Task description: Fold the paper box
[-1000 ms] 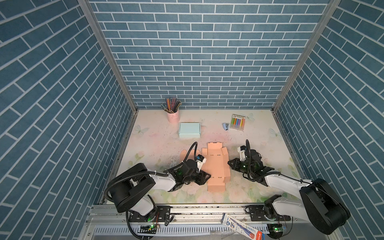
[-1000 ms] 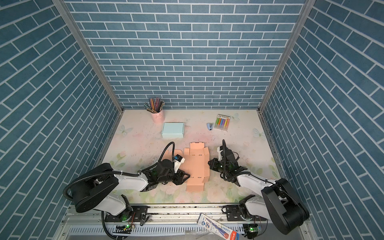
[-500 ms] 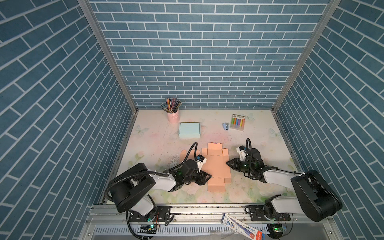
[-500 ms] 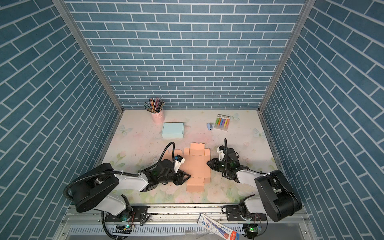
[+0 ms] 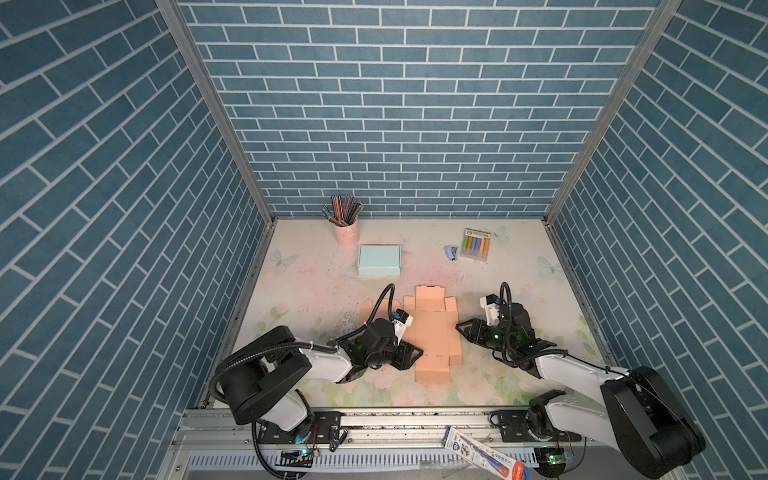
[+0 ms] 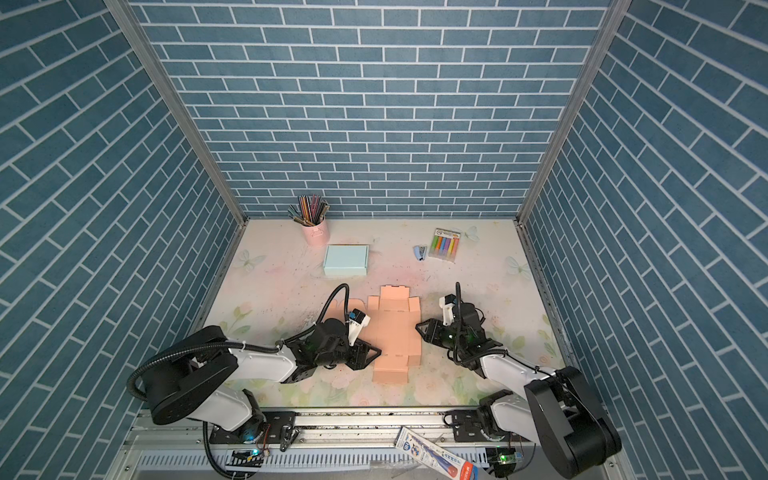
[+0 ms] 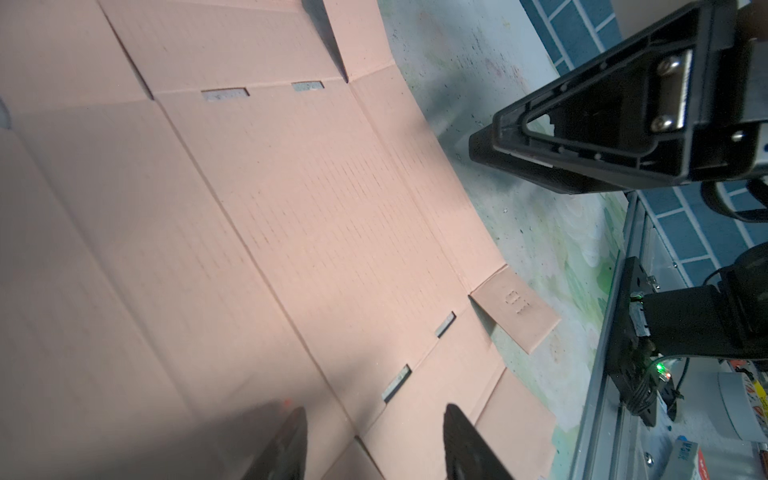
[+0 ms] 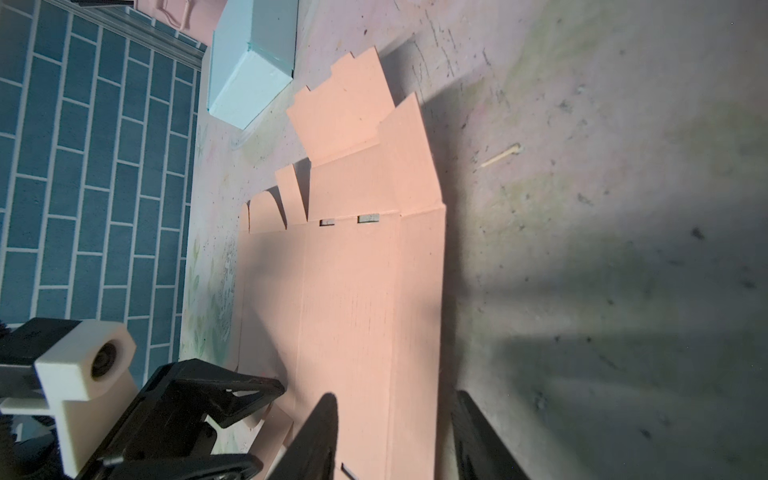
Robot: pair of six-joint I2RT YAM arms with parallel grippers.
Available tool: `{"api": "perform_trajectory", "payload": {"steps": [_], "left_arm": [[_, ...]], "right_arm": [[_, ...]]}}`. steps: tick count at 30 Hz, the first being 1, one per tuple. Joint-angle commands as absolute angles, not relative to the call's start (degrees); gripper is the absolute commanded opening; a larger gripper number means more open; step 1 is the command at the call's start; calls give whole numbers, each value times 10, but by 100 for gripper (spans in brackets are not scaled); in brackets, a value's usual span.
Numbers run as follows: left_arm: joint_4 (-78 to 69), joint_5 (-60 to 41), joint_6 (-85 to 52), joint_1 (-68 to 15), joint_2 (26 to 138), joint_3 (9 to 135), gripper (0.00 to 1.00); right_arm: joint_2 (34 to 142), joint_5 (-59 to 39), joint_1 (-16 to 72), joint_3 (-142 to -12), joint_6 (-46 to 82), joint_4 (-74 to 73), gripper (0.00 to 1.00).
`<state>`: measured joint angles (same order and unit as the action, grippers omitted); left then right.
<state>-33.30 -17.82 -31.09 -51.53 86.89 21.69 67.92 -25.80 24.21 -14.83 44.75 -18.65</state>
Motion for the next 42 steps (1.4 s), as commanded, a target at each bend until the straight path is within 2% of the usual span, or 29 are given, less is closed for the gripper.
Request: {"api": "perform_trajectory", "payload": {"steps": [1,29,42], "left_arm": [[-345,-175,-313,-518,866,220,53],[-345,-178,-315,-518,878,229,53],[-343,-176,-315,-518,869,226,52]], "right_arm": [[702,-269,240,-147,456,-194,44],[814,-336,257,-130,534,-377,36],[826,-325,257,-127,529,-386,15]]}}
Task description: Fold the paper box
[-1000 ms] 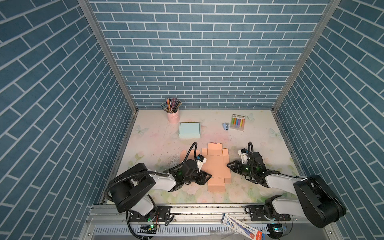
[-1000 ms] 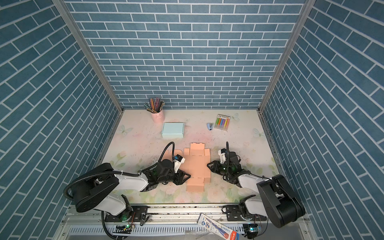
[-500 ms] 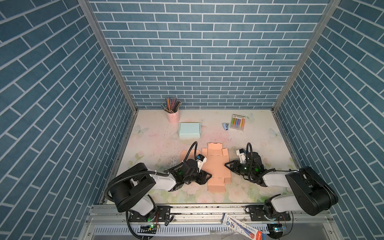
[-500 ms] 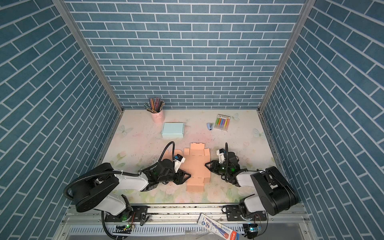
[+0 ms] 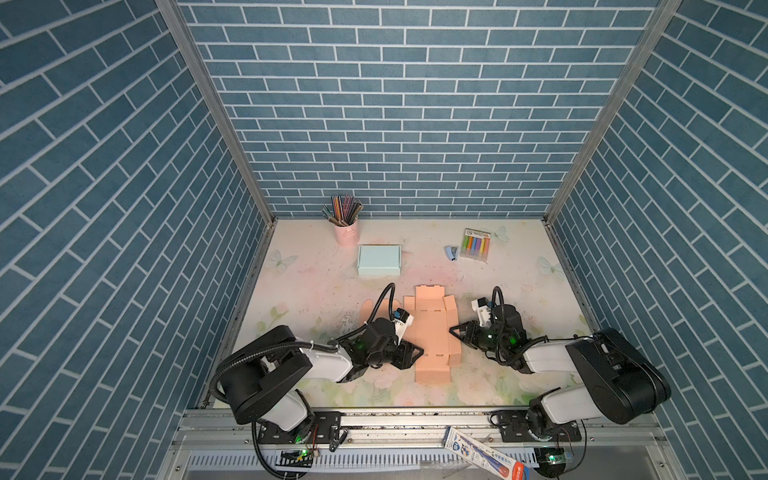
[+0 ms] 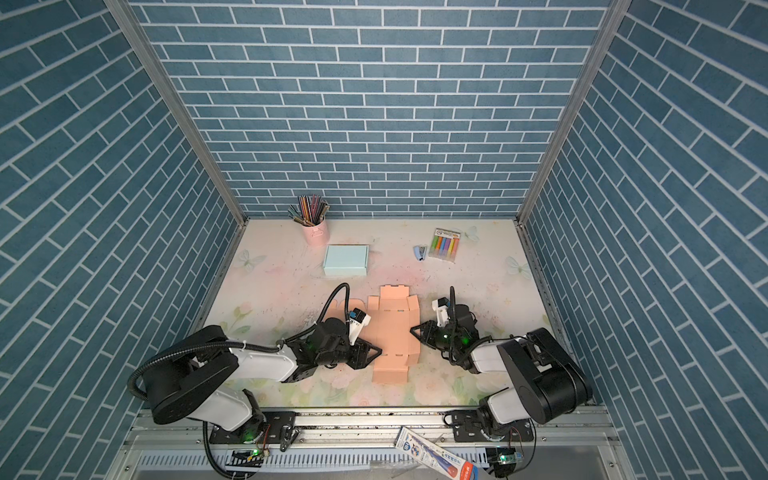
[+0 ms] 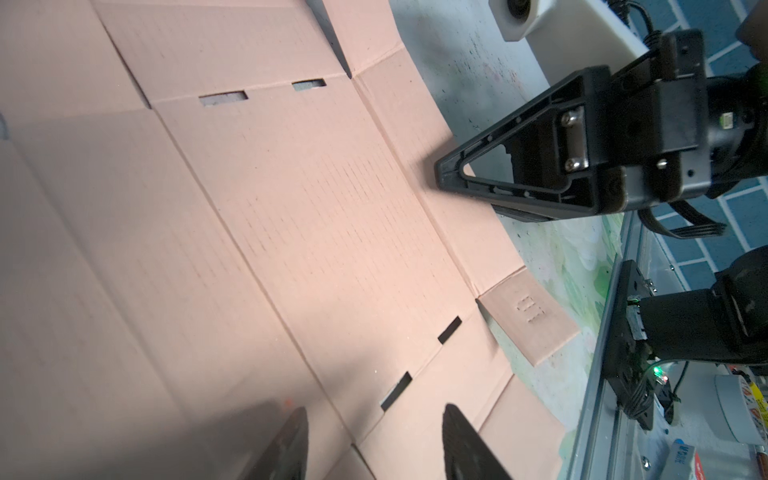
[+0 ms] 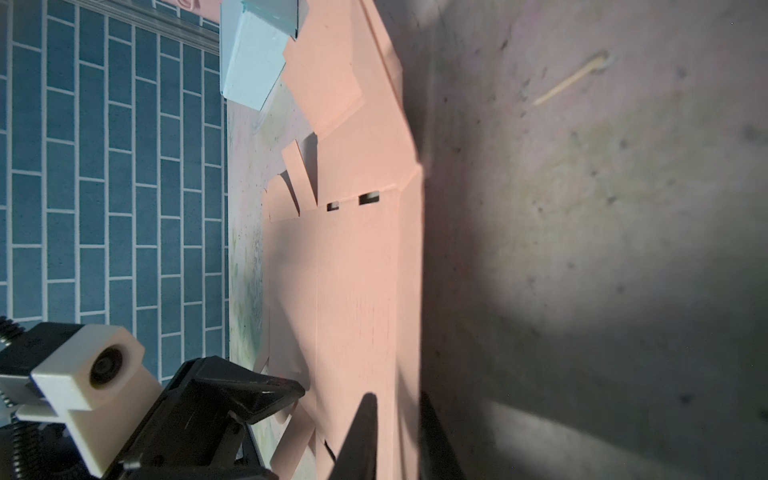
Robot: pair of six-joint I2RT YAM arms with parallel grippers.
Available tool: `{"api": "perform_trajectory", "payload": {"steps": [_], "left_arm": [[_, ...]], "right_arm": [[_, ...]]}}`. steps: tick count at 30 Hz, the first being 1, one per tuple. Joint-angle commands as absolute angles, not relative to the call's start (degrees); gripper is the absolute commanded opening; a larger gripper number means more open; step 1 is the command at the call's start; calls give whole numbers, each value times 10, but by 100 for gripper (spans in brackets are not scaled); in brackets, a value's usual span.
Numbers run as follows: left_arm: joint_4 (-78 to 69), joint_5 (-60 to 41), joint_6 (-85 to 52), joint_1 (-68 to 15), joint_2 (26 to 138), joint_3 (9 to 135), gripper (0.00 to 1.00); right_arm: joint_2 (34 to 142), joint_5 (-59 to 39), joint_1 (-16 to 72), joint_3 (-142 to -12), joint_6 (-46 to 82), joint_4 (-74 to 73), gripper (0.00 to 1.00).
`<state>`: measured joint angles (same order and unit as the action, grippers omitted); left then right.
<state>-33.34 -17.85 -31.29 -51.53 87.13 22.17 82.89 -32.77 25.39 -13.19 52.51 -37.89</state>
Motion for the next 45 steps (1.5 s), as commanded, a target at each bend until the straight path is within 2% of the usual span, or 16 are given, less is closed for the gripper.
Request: {"api": "perform_trajectory", "payload": {"steps": [1,10,17,21,29,36,45], "left_arm": [[-343,-175,-315,-518,866,226,52],[-307,-153,-301,-516,805,232,36],[-284,-178,-285,-476,783,273,9],[-298,-201,-283,-443,821,329,0],[-319,-203,-301,-415,947,459,0],[-295,-202,-291,-404,1002,538,0],[-265,-193,-272,-404,1025,570,0]], "right_arm": [[821,-323,257,-128,525,-379,14],[765,-300,257,-139,477,-284,4],[717,-293,261,-169,420,-183,0],[672,-279,270,-174,409,-148,0],[627,-218,318,-211,377,-72,0],[625,-200,338,-235,359,-37,0],[631,-178,360,-253,347,-25,0]]}}
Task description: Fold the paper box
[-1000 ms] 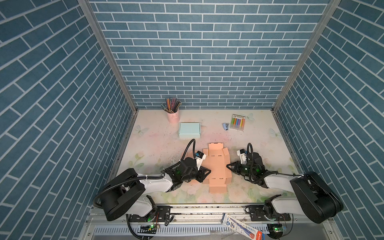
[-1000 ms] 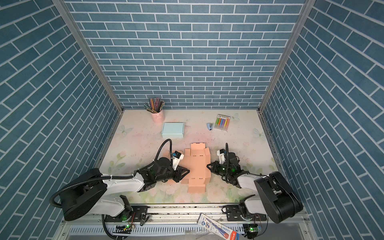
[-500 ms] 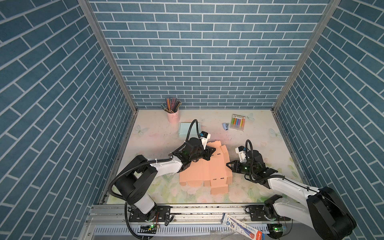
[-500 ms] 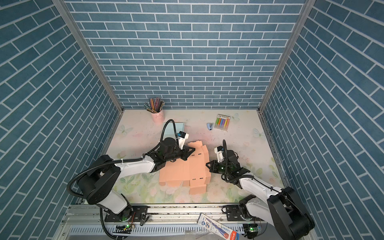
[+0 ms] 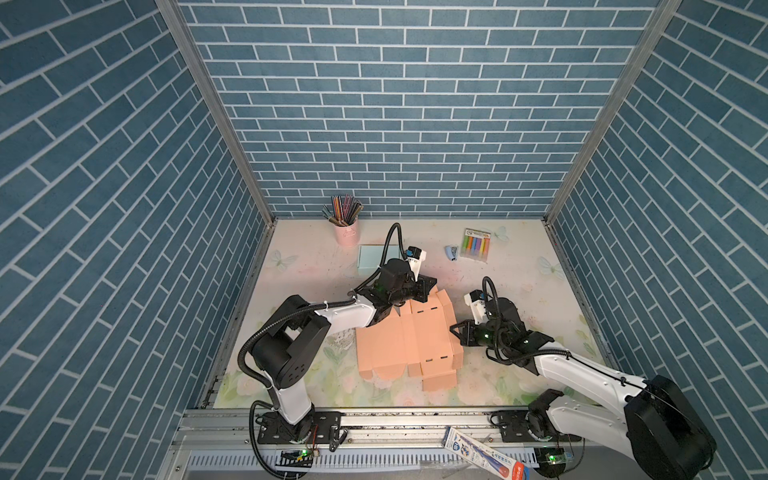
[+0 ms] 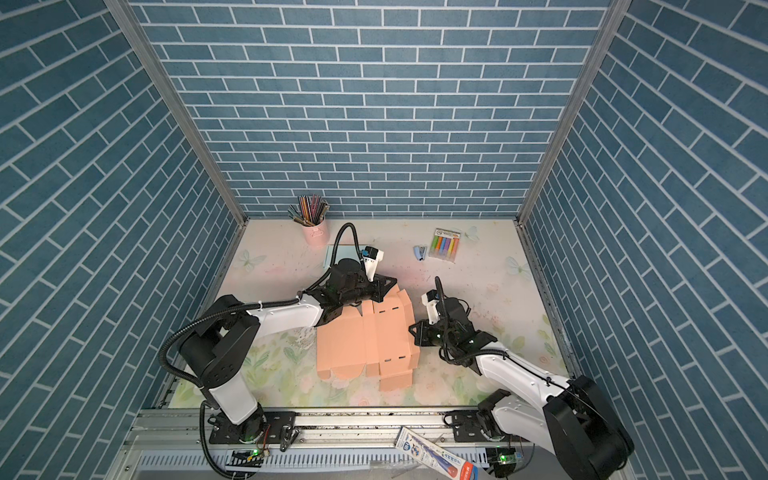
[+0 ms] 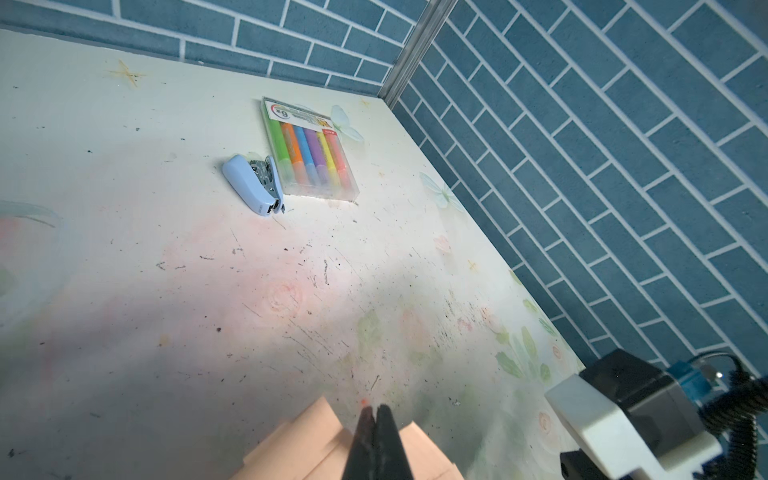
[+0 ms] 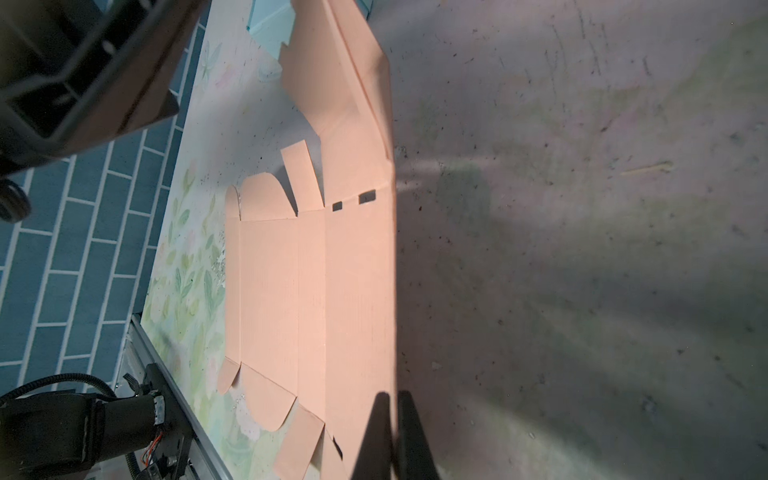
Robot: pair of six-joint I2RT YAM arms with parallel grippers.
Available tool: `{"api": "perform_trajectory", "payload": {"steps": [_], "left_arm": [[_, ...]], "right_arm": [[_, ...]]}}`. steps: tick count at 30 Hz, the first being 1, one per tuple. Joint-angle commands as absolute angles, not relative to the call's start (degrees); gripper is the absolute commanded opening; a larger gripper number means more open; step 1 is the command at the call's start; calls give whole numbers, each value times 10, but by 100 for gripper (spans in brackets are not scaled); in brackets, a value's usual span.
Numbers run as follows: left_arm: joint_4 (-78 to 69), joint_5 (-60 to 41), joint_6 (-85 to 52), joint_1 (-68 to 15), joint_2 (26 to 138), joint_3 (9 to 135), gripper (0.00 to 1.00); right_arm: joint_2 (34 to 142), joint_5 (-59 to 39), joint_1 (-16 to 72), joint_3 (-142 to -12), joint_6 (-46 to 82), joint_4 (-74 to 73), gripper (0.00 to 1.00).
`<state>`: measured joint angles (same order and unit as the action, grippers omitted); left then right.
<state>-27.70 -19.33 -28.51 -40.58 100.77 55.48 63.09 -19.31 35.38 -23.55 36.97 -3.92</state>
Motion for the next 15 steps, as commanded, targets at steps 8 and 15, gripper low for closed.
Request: {"api": "perform_trajectory", "payload": {"steps": [8,15], "left_arm": [[-258,-191,-267,-408,1041,582,0],[-243,-189,-256,-408,1044,596,0]], "right_arm": [[635,-169,370,-264,343,-19,0],[639,-167,376,-269,339,-18,0]]}}
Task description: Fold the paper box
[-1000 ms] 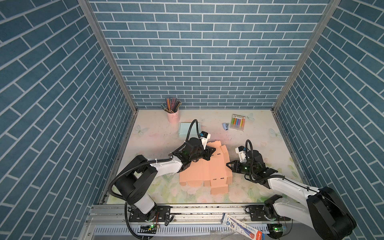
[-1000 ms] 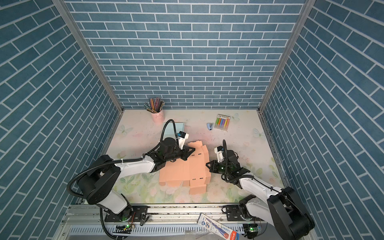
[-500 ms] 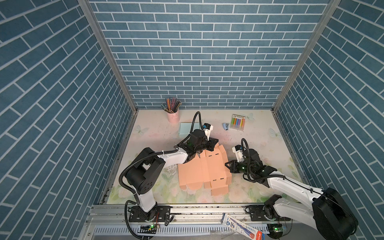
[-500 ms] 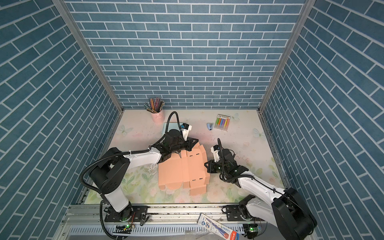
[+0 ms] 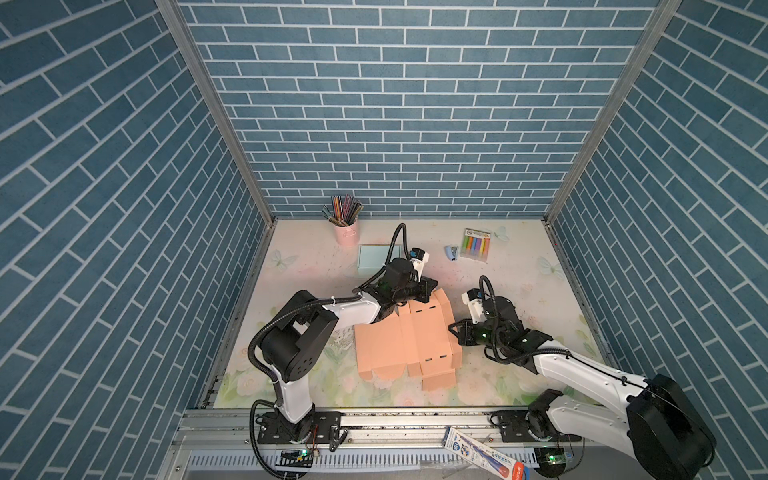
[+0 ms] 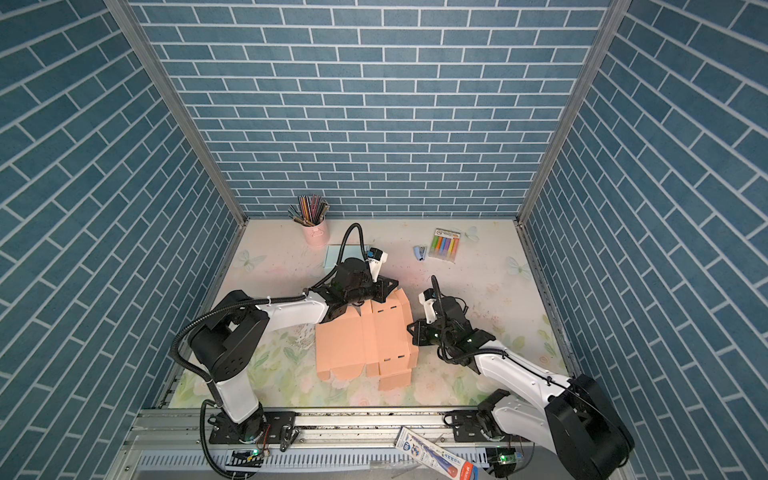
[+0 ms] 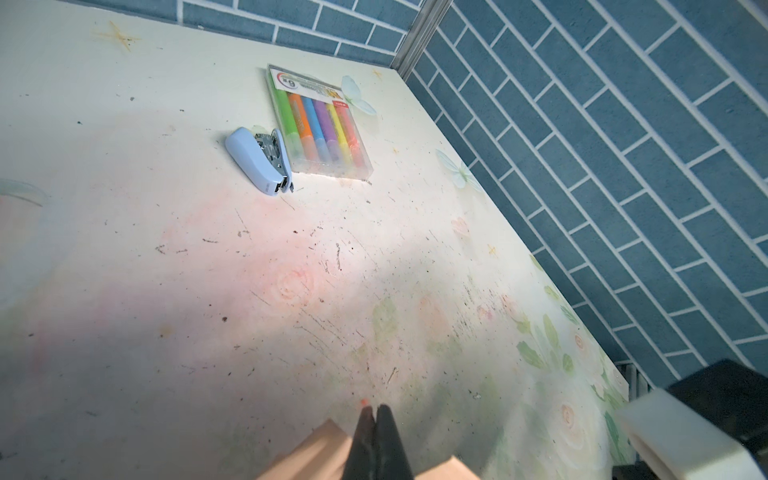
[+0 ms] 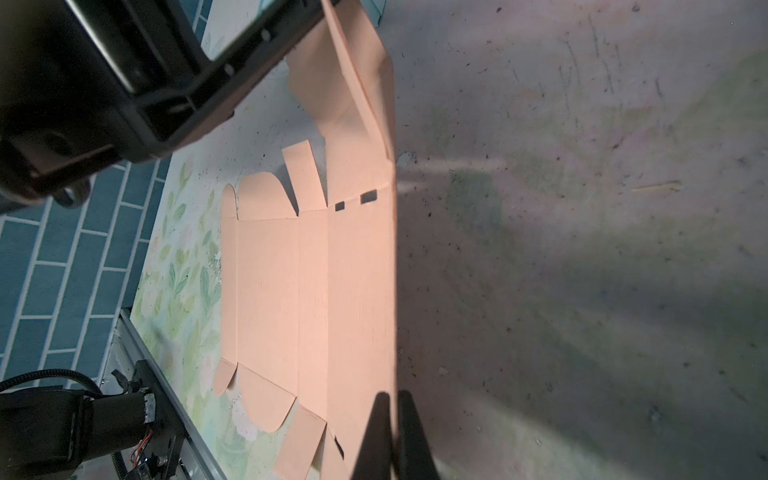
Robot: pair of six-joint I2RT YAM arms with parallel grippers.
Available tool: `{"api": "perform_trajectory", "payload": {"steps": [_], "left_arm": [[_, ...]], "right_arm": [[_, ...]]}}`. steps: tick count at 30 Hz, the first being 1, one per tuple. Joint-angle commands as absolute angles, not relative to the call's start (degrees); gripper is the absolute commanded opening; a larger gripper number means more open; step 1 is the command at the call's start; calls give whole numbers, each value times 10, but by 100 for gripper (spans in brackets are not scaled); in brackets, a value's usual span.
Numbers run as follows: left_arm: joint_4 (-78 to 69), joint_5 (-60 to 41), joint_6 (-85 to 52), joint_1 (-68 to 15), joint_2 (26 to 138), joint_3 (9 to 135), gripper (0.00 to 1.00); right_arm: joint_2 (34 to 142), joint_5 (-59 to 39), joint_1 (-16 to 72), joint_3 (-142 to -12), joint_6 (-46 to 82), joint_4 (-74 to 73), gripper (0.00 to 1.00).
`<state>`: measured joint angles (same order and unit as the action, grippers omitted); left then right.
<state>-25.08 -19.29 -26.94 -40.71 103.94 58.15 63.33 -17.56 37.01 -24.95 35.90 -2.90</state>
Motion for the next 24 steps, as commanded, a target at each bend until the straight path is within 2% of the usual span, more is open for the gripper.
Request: {"api": "perform_trajectory", "payload": {"steps": [1,24], "left_arm": [[-241,-189,-254,-409,1044,597,0],[-201,-184,-225,-439,1024,591,0]], "right_arm": [[639,-166,376,-270,339,-18,0],[628,-142,381,-283,323,7,0]]}}
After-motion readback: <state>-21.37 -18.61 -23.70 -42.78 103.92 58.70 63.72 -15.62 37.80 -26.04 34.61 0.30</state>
